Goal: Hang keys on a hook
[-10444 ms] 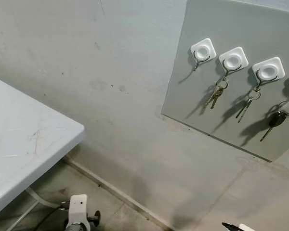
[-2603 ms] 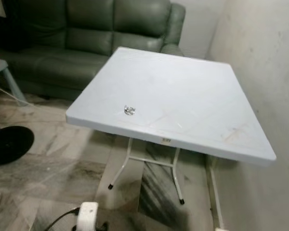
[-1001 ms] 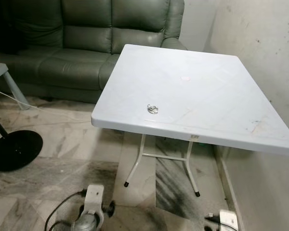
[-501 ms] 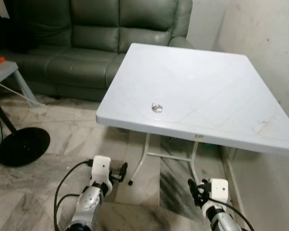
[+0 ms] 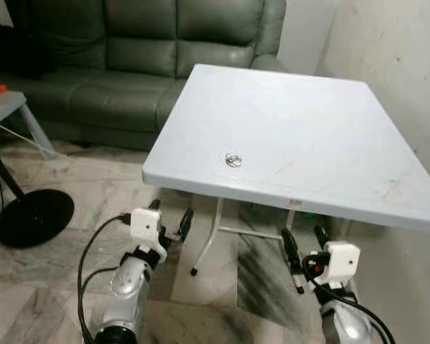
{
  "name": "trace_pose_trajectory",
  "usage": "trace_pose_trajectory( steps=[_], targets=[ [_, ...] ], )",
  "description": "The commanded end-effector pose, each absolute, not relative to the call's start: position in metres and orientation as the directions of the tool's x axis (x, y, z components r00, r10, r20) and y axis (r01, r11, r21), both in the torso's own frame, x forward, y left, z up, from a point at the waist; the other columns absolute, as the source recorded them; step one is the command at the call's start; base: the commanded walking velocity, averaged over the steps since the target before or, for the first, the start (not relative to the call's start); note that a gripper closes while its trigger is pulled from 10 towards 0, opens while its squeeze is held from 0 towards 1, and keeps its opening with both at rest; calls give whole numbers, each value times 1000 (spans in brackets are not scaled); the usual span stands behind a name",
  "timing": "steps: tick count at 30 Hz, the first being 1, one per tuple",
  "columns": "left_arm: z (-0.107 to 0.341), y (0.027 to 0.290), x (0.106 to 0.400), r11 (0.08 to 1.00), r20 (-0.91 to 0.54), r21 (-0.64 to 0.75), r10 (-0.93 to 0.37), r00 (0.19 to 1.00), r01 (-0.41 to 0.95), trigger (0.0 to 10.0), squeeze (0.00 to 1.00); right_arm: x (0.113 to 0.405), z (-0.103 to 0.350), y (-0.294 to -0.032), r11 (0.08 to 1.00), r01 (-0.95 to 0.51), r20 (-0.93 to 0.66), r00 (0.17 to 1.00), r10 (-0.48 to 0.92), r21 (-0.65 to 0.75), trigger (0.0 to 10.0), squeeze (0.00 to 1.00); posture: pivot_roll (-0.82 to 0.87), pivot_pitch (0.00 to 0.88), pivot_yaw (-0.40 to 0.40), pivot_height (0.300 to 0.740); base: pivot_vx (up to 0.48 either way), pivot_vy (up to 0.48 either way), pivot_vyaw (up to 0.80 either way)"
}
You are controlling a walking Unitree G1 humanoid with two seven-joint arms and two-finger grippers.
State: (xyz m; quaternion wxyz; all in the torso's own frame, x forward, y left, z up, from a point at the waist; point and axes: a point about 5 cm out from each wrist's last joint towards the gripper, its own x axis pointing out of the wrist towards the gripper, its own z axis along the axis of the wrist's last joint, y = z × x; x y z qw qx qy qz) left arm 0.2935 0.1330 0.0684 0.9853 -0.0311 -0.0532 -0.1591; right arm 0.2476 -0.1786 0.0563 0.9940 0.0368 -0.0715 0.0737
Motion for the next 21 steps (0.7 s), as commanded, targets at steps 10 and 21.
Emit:
trace_pose_trajectory(
  steps=[10,21],
  targets=[
    [83,136,283,945,157,-160,-263,952,287,10000,0,240,81,-176,982,-163,201,969,142,92,10000,1000,12,14,-63,740,0,0,0],
    [83,145,276,949,104,-177,-244,964,260,10000,0,236,85,-181,986,-162,155,976,154,41,10000,0,14,18,-65,740,0,0,0]
  ],
)
